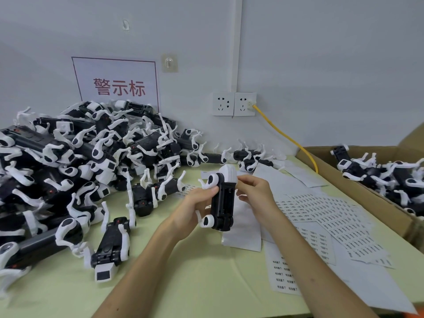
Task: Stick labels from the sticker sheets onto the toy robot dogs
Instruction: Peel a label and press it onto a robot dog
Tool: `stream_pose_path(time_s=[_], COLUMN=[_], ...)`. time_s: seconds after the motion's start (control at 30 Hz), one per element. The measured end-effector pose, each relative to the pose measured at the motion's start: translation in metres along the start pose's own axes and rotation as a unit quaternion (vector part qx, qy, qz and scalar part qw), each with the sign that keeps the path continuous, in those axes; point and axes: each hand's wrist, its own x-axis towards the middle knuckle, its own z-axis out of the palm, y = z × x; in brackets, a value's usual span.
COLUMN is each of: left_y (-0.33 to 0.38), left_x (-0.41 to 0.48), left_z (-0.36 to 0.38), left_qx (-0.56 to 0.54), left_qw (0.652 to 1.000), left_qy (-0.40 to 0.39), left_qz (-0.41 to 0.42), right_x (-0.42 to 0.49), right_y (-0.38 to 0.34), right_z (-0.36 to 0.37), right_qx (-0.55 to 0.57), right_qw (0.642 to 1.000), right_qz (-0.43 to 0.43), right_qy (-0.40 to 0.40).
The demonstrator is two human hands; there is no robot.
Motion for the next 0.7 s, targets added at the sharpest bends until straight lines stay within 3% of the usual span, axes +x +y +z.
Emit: stream_pose_path(time_s=[0.7], left_y=[0.0033], left_x=[-0.0025], left_z=[0.0032], left_qx=[-0.026], left_qw=[1.0], left_qy=[-0.015], left_qz=[-0.007], right_x=[-0.003], right_y=[0.0006], right_z=[0.0035], right_qx=[0.109], right_qw=[0.992], right_qz=[0.064], right_qy=[-0.02])
